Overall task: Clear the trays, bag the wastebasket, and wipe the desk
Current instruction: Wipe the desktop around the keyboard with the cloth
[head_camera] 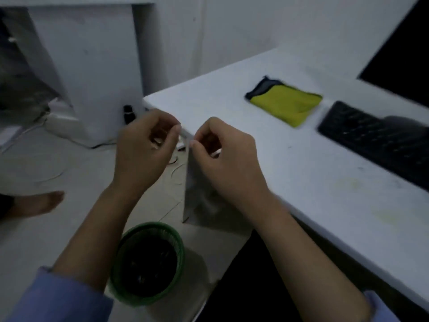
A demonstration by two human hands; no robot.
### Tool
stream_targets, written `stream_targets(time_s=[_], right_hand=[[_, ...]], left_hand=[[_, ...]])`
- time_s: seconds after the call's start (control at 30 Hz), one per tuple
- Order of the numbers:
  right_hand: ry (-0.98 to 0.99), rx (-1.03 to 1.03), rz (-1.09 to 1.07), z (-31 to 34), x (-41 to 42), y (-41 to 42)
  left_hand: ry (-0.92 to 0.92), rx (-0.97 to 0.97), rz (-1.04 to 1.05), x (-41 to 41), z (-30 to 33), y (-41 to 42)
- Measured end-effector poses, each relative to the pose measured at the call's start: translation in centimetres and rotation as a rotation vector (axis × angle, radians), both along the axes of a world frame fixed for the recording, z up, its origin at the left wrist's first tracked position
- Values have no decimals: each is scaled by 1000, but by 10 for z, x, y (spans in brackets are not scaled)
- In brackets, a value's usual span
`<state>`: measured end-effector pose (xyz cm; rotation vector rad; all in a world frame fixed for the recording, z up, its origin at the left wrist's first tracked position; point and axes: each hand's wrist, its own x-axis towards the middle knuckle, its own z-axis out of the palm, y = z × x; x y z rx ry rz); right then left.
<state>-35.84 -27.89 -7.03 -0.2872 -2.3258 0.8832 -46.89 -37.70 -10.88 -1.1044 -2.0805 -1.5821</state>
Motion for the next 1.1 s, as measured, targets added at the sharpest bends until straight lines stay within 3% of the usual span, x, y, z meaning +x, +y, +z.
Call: stream_targets(time_s=[0.27,0.5,0.77,0.93,1.1], right_hand=[[155,124,-310,71,121,57],[77,206,-455,68,185,108],[-55,447,-375,57,160,159],[-103,490,-303,53,110,194],[-378,457,-150,38,62,219]], left_hand=[[127,86,-342,78,86,98],[199,-2,-582,140,110,162],[237,-173,-509,100,94,194],[229,-335,-413,47,87,214],[248,-590,-436,15,72,220]])
